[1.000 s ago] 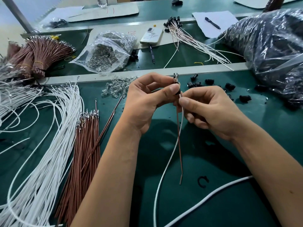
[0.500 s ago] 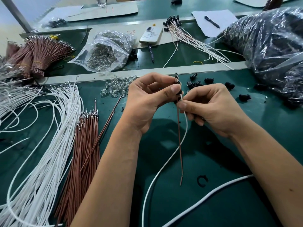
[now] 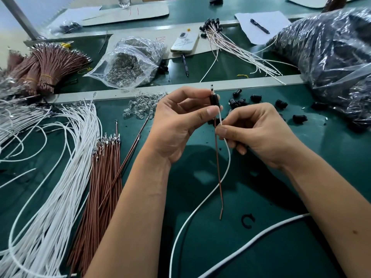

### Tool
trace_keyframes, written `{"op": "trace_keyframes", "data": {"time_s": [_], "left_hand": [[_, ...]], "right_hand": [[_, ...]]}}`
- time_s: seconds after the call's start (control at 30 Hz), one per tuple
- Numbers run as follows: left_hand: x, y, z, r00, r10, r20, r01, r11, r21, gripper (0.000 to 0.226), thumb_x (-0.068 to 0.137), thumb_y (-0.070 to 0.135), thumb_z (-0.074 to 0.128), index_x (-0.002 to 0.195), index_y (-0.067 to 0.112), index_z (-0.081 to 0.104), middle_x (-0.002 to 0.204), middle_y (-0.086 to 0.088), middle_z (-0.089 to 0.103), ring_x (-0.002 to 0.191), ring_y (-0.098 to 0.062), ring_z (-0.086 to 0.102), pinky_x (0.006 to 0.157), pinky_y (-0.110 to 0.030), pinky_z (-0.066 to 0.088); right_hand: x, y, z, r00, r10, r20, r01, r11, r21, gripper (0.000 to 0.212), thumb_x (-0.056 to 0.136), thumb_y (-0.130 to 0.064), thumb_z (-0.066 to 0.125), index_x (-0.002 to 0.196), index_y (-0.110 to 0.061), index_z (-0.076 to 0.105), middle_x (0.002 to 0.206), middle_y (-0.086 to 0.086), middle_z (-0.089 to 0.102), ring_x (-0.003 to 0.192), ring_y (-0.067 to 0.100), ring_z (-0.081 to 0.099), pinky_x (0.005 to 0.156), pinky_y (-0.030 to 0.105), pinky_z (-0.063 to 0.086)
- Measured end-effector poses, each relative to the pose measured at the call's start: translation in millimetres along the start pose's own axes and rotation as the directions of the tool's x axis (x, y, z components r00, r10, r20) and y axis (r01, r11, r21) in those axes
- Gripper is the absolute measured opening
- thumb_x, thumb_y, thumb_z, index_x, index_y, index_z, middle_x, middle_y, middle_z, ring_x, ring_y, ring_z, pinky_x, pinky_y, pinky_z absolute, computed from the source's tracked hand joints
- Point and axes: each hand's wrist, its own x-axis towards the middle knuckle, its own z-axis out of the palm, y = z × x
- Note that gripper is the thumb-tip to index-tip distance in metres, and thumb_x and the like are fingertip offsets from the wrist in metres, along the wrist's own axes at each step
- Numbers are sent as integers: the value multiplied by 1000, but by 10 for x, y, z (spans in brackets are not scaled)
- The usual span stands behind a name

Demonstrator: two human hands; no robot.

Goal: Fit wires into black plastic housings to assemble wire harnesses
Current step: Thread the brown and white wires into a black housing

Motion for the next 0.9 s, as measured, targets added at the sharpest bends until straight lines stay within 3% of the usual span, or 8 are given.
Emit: {"op": "trace_keyframes", "data": {"time_s": [0.27, 0.77, 0.9], "left_hand": [[9, 16, -16, 999, 18, 44, -19, 999, 29, 39, 70, -13, 72, 103, 9, 66, 90, -11, 74, 83, -26, 70, 78, -29, 57], [14, 7, -7, 998, 43, 52, -45, 998, 35, 37, 69, -15, 71, 97, 8, 65, 90, -13, 73, 81, -25, 68, 77, -29, 56], [14, -1, 4, 998, 51, 45, -53, 998, 28, 37, 67, -15, 71, 96, 7, 64, 90, -14, 70, 82, -27, 65, 79, -30, 56]], "right_hand": [[4, 18, 8, 999, -42, -11, 42, 999, 11, 15, 74, -16, 84, 75, -6, 72, 56, 6, 62, 46, 13, 55, 39, 21, 42], [-2, -1, -4, 997, -83, -8, 83, 996, -21, 14, 77, -13, 83, 79, -2, 74, 59, 7, 63, 49, 15, 54, 43, 21, 43], [3, 3, -6, 996, -87, -13, 86, 996, -21, 14, 79, -12, 82, 81, -1, 74, 60, 17, 61, 50, 17, 53, 44, 22, 43]]}}
